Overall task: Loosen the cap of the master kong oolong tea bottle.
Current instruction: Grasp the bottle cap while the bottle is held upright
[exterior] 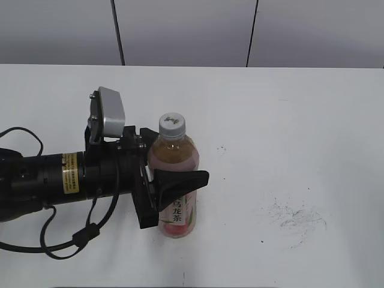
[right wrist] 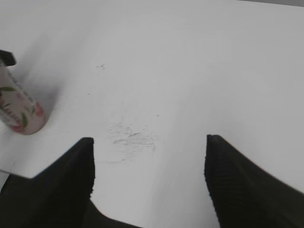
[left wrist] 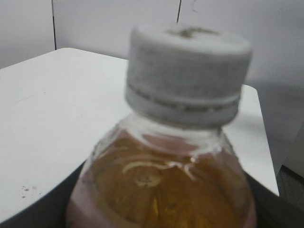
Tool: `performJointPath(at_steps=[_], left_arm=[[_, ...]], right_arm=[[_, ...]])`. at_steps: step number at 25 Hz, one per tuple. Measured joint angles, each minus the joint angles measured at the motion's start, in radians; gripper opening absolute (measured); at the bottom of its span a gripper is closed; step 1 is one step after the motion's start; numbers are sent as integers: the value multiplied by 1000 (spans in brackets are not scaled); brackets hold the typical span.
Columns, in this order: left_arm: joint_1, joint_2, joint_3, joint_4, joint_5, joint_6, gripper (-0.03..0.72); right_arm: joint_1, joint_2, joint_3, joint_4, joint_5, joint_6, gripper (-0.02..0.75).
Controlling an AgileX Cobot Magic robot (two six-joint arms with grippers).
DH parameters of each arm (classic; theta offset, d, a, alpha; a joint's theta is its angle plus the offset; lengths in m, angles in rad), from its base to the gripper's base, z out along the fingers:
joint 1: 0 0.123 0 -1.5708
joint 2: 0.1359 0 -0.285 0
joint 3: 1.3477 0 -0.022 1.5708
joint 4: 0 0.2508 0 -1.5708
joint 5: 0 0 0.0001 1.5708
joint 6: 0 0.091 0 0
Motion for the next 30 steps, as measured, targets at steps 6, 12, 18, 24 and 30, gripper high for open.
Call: performJointPath(at_steps=[6,12,18,24,30], left_arm=[[0,0,0,0,-1,0,445],[0,0,0,1,-2,0,445],[0,0,0,1,-1,0,445],[0,0,0,1,-1,0,445],[0,0,0,1,-2,0,445]], right_arm=[[0,388,-189,276,6,-308,478],[81,689,-451,360,42,-443,469],[268,911,-729,287,93,-451,469],[453,1118,-930,147,187,-324,469],[576,1286,-1091,6,269,-31,469]])
